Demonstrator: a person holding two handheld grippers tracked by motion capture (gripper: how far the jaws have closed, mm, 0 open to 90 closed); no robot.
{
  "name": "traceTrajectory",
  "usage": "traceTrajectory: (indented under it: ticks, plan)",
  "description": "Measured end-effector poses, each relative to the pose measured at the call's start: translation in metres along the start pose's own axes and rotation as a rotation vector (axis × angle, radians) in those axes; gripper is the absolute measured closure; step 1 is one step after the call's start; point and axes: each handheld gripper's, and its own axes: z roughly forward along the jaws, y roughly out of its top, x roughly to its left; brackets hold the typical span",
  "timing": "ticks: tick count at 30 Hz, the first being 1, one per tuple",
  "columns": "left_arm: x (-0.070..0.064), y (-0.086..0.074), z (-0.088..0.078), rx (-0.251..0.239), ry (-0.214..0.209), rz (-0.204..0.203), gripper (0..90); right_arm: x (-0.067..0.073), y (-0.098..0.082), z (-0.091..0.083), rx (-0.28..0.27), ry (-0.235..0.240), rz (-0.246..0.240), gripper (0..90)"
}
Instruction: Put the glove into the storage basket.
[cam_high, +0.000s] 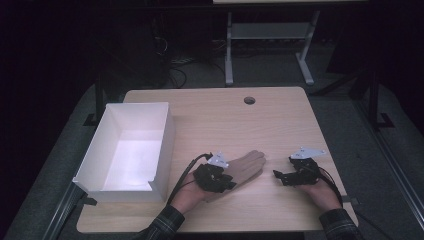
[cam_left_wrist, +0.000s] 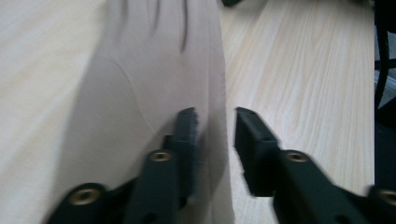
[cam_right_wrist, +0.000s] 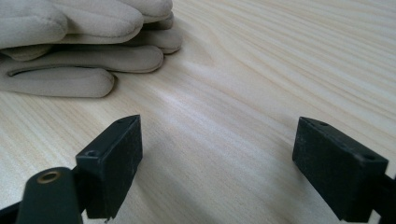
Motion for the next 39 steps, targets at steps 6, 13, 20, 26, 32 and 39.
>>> traceTrajectory:
  ticks: [6,13,20,26,32,39]
  plan:
    - [0.014,0.009,-0.005,-0.011,0.056,0.020,42.0,0.000,0.000,0.000,0.004,0.004,-0.002,13.8]
    - [0.030,0.012,0.007,-0.016,0.082,0.000,21.0,0.001,0.000,0.001,0.005,0.002,-0.001,13.4]
    - [0.032,0.007,0.022,0.048,0.070,0.021,14.6,0.001,0.000,0.001,0.005,0.002,0.001,13.4]
    - [0.024,0.005,0.033,0.083,0.070,0.050,13.6,0.002,0.000,0.001,0.006,0.004,0.000,13.4]
    - [0.020,0.003,0.037,0.100,0.090,0.070,12.9,0.002,0.000,0.001,0.006,0.004,0.000,13.4]
    - [0.018,0.000,0.038,0.084,0.099,0.059,13.4,0.002,0.000,0.001,0.006,0.004,0.000,13.4]
